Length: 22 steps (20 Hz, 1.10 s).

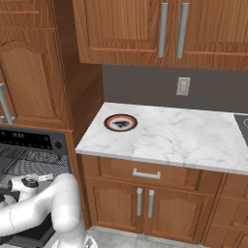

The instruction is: Take the fish from the oven and place it on the plate on the counter.

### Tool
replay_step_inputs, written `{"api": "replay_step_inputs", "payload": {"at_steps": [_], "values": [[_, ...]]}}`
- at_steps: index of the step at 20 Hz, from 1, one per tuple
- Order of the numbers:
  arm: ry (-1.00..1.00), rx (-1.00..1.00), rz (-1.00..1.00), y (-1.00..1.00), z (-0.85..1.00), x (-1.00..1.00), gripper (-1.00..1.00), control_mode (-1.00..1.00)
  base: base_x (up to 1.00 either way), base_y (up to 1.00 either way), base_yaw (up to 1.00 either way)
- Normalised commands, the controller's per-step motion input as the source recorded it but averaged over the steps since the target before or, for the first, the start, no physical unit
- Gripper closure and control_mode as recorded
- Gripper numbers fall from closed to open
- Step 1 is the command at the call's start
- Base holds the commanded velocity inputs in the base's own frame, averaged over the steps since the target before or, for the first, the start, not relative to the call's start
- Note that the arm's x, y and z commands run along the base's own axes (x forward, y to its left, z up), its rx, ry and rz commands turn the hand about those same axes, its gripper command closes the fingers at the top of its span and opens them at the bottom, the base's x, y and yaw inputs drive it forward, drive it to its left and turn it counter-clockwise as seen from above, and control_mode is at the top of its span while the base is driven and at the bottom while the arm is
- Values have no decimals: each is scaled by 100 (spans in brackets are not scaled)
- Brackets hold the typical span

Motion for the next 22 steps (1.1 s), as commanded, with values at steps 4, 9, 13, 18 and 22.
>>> {"api": "replay_step_inputs", "payload": {"at_steps": [4,9,13,18,22], "values": [[9,0,12,0,-18,39,-100,-100,0,0,0],[0,0,12,0,-1,37,-100,-100,0,0,0],[0,0,11,1,-28,39,-100,-100,0,0,0],[9,0,12,2,-55,30,-100,-100,0,0,0],[18,2,13,9,-61,31,-100,-100,0,0,0]]}}
